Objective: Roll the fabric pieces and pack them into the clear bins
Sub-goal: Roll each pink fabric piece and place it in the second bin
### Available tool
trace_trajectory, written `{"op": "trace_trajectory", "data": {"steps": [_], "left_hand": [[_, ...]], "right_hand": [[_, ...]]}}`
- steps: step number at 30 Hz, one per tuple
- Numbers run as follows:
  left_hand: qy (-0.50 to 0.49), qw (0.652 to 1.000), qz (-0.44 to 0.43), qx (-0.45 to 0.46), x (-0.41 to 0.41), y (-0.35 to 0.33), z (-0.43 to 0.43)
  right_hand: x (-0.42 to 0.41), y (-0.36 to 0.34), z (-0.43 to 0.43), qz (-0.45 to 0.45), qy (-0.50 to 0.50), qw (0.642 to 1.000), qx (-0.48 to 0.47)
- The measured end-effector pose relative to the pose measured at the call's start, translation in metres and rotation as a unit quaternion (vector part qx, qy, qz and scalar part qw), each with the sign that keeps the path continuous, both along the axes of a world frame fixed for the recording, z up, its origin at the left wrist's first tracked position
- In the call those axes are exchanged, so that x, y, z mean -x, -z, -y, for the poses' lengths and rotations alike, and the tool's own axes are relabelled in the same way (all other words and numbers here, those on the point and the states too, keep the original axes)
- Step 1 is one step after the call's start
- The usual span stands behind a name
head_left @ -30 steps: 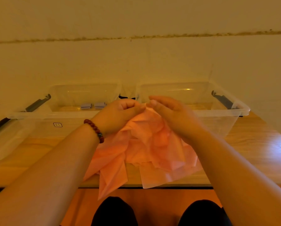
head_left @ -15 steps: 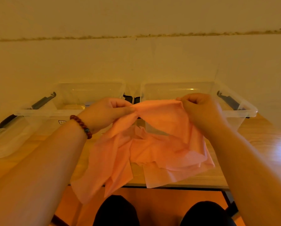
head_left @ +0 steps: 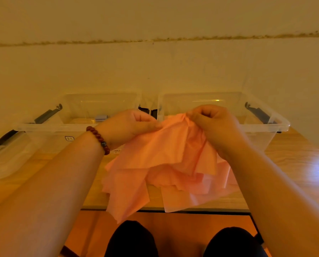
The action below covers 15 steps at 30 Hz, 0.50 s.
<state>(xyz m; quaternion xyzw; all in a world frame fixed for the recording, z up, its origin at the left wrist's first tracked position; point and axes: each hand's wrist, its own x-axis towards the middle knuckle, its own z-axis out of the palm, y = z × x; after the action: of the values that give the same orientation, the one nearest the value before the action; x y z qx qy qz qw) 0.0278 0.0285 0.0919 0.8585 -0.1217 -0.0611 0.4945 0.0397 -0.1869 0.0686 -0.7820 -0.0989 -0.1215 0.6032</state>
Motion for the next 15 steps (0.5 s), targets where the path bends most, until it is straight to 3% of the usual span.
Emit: {"op": "trace_trajectory", "data": {"steps": [3,8,10,13,15], "left_hand": [[0.013,0.998,-0.050,0.043,0.002,0.000,-0.016],[-0.013,0.995,0.016,0.099,0.000,0.000,-0.004],[0.001,0.995,0.051,0.089,-0.001,-0.003,0.009],[0.026,0.994,0.073,0.076,-0.002,-0.010,0.025],[0.024,0.994,0.083,0.061,-0.002,-0.012,0.029]], "right_hand": [[-0.005,0.000,0.012,0.005,0.035,0.999,-0.037],[0.008,-0.003,0.011,-0.004,0.031,0.995,0.094],[0.012,-0.007,0.004,0.008,-0.019,0.997,0.068],[0.011,-0.003,-0.011,-0.060,-0.135,0.989,0.031],[0.011,0.002,-0.016,-0.070,-0.150,0.986,0.011]]}}
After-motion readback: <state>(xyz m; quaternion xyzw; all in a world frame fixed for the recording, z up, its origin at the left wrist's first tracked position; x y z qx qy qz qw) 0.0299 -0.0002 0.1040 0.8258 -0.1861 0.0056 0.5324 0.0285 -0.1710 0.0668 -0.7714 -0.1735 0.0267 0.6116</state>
